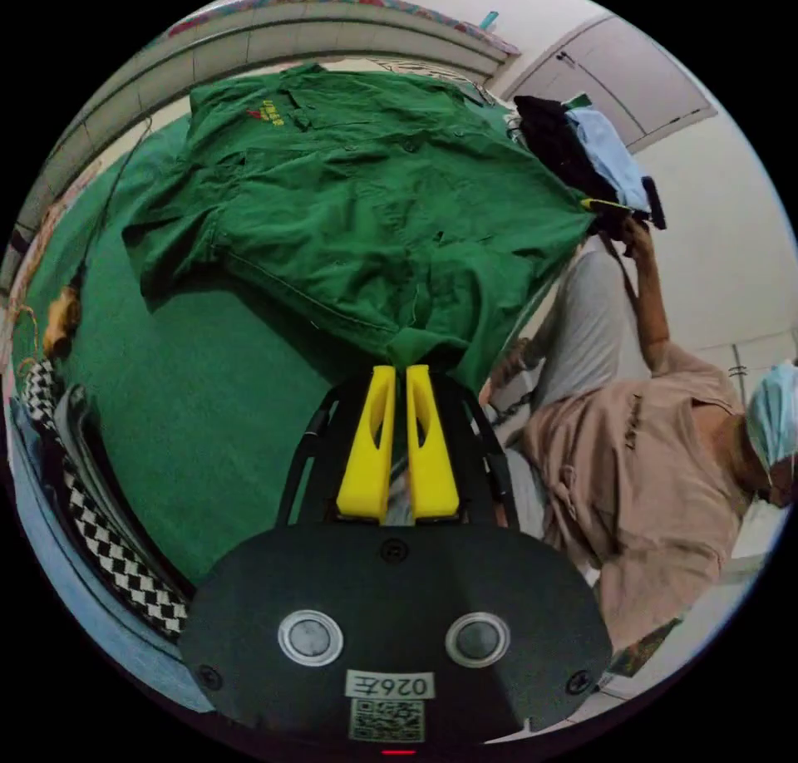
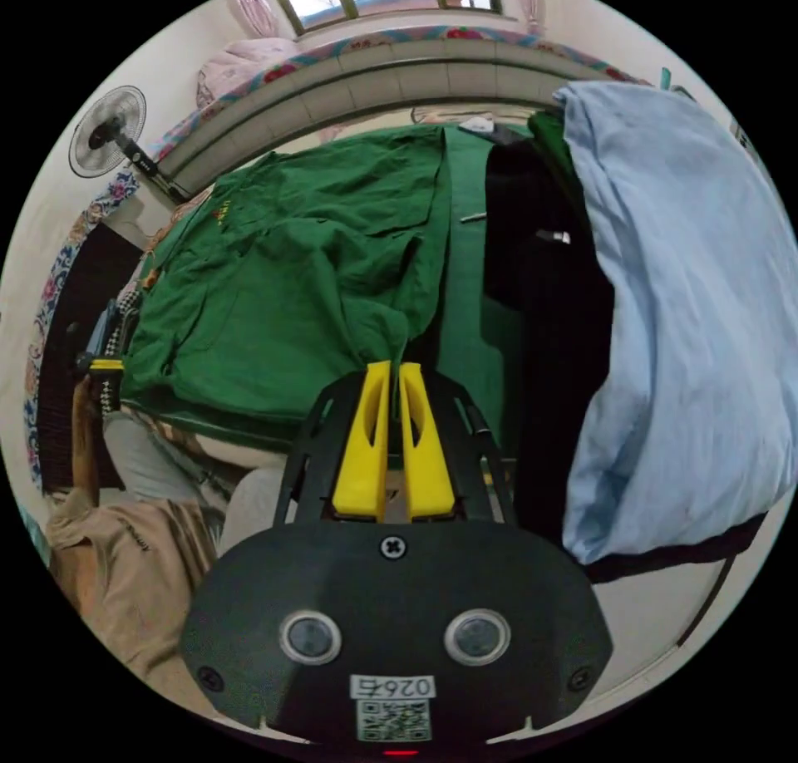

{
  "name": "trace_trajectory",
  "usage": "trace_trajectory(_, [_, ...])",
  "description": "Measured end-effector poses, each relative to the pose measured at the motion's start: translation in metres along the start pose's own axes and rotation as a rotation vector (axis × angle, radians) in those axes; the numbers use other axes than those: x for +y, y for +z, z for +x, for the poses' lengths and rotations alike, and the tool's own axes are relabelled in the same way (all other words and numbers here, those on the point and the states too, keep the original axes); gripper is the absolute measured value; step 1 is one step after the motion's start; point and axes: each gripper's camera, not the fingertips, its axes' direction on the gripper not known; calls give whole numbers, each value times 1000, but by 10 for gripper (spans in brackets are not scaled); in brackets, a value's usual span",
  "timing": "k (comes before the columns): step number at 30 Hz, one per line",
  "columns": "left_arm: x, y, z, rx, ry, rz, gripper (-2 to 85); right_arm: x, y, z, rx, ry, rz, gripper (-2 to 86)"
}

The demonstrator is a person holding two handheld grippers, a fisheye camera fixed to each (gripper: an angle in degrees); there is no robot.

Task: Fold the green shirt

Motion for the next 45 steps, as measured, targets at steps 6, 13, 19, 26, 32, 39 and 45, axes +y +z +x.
trace_trajectory(6, [56,2,-28,137,-91,-60,-8,38,53,20,-148,8,-265,8])
trace_trajectory(13, [81,-92,1,-71,-39,687,-5,49,-10,0,-78,87,194,42])
trace_trajectory(19, [-49,-46,8,-147,85,532,178,-35,35,-97,-124,-216,110,103])
trace_trajectory(26, [-133,41,4,-238,123,39,42,-75,112,-145,-153,-436,-203,-3])
trace_trajectory(32, [-56,5,45,-112,379,109,33,26,68,-143,-274,-762,-174,-6])
trace_trajectory(39, [-20,-54,-8,354,404,483,4,50,91,-121,-40,-754,-283,40])
trace_trajectory(45, [-52,-94,-113,668,211,898,-1,-34,44,-63,-60,-403,62,35])
